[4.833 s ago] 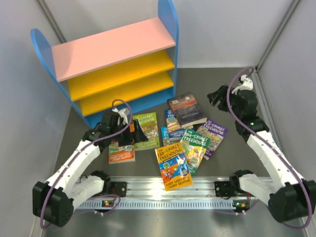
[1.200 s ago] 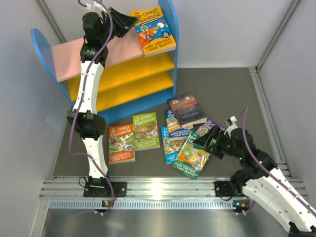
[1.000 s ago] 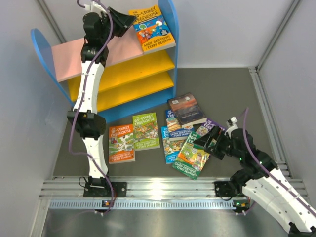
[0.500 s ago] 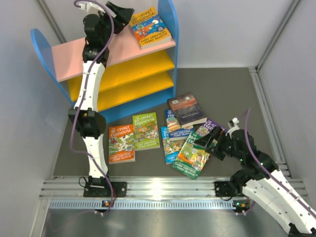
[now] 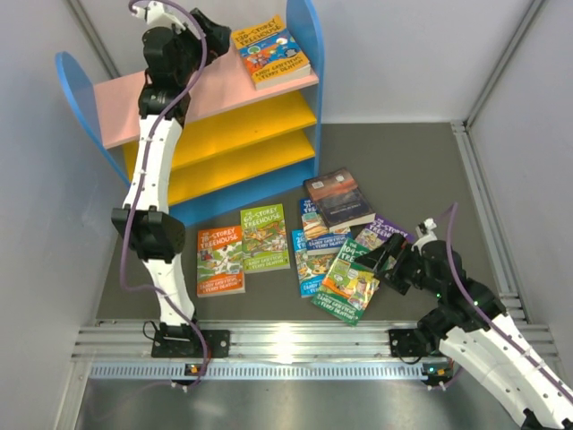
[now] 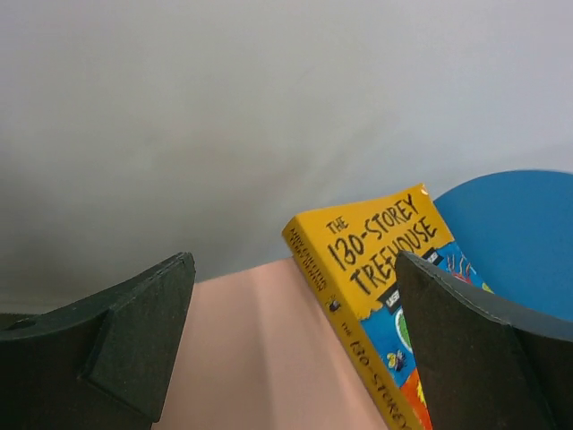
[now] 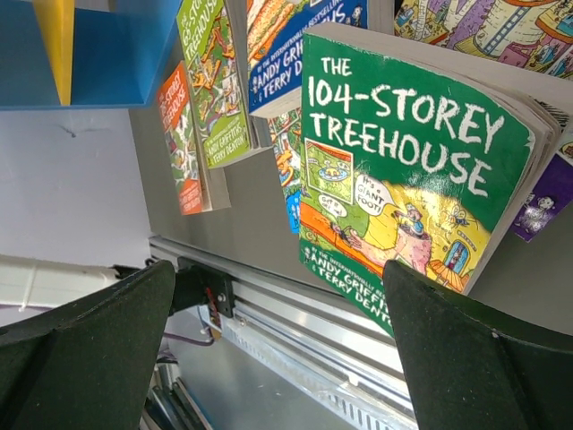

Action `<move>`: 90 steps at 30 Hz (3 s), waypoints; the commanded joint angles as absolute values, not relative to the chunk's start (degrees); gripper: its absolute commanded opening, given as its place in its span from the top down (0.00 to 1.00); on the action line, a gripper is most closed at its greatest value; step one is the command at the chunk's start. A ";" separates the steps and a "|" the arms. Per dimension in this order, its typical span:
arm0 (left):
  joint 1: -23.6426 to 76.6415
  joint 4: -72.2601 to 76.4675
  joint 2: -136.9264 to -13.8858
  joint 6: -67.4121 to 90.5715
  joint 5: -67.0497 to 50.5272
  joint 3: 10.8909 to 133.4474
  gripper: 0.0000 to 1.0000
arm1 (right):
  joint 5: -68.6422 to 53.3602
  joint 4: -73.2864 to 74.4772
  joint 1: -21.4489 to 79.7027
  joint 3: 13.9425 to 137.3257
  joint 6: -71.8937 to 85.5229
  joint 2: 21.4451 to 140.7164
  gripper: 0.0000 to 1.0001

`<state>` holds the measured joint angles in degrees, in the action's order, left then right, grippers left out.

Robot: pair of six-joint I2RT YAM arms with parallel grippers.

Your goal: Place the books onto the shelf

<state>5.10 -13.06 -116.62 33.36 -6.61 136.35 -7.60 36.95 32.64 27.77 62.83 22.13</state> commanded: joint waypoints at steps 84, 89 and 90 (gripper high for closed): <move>26.71 -6.33 -71.90 33.31 -54.83 76.91 0.11 | 5.36 31.03 46.76 78.05 49.75 52.47 1.00; 28.12 -6.15 -69.61 31.64 -57.65 73.92 0.12 | 5.45 29.18 46.76 77.87 50.80 53.00 1.00; 28.56 -6.15 -69.52 31.55 -57.66 73.66 0.12 | 5.45 28.48 46.76 77.78 50.97 53.00 1.00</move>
<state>27.70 -11.46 -71.81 31.79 -53.43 74.61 6.07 37.69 46.39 74.74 49.71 53.60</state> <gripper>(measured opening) 0.879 0.257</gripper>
